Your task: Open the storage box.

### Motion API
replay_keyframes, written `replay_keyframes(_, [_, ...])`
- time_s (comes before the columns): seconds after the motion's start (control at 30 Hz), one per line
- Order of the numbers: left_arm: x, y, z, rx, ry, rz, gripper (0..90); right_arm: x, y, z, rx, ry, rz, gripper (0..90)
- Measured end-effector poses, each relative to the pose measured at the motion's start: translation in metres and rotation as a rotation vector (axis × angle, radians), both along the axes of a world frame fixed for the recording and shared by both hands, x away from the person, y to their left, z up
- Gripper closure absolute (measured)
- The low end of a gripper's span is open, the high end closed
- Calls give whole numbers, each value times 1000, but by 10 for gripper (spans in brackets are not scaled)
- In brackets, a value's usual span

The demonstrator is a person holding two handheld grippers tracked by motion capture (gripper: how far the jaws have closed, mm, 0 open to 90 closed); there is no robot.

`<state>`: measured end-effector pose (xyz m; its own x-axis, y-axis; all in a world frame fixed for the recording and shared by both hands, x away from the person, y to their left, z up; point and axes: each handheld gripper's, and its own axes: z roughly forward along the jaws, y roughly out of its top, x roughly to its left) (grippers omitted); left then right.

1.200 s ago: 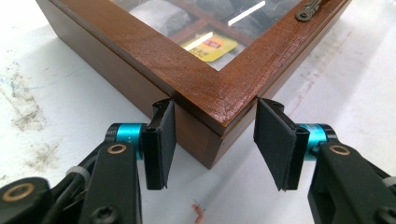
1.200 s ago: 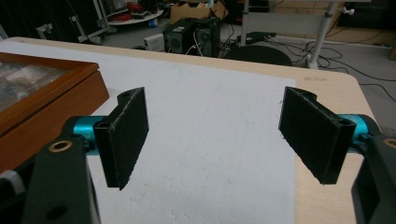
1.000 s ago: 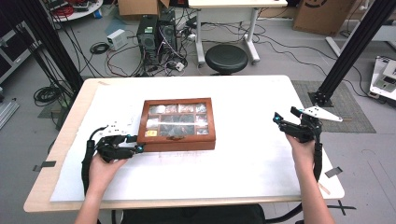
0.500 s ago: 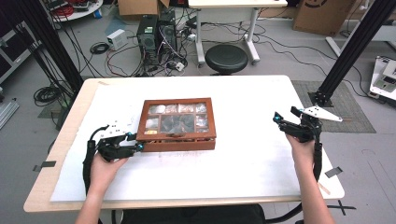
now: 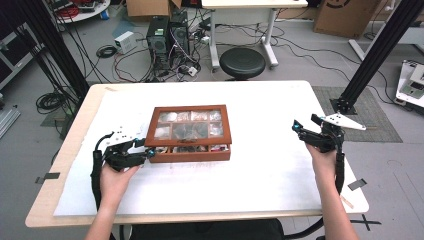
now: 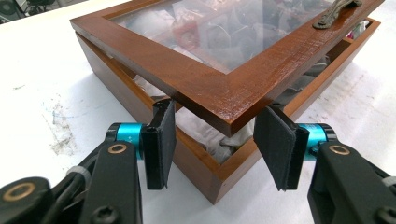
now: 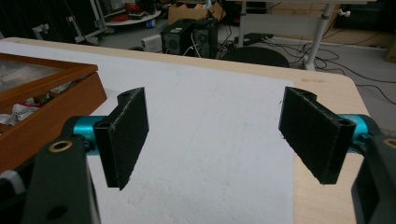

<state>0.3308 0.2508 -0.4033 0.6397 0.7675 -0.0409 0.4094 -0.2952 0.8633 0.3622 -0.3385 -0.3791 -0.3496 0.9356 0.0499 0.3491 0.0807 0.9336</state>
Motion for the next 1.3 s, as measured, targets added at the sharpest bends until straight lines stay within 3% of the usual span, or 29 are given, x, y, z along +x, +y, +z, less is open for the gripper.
replay_keyframes(0.3, [-2, -4, 5, 27, -18, 57, 432, 0, -1, 0, 1, -2, -4, 245])
replay_keyframes(0.67, [-4, -6, 15, 33, -128, 66, 432, 1, 1, 0, -2, -4, 1, 245])
replay_keyframes(0.87, [-2, -6, 17, 21, -142, 59, 434, 1, 2, 0, 1, 1, 8, 245])
replay_keyframes(1.0, [0, -7, 19, 16, -122, 50, 433, 1, 3, 0, 2, 3, 9, 245])
replay_keyframes(1.3, [5, -7, 29, -6, -132, 51, 432, 1, 6, 0, 4, 7, 31, 248])
